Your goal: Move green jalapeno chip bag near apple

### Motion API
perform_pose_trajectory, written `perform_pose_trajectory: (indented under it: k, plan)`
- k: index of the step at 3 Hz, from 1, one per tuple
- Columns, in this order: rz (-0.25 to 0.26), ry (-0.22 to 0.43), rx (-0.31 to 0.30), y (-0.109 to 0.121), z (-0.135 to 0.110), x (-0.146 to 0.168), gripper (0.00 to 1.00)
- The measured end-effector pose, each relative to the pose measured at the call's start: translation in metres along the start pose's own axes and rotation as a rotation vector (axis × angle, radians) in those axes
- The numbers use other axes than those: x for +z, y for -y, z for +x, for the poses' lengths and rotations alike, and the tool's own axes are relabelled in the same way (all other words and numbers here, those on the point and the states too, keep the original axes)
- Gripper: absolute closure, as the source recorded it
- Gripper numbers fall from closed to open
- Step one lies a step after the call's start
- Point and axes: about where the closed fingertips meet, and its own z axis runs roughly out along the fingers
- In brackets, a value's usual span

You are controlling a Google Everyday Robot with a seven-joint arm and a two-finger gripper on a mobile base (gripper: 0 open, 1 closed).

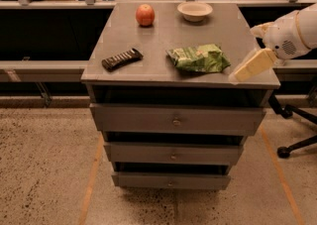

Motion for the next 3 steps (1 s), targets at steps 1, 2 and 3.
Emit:
perform_pose_trajectory:
  k: [1, 2, 3]
  plan:
    - [0.034, 0.035, 0.056, 0.009, -0.005, 0.020, 0.00]
    - [0.059, 0.054, 0.105, 0.022, -0.007, 0.039, 0.00]
    - [0.072, 0.081, 0.137, 0.032, -0.008, 0.058, 0.17]
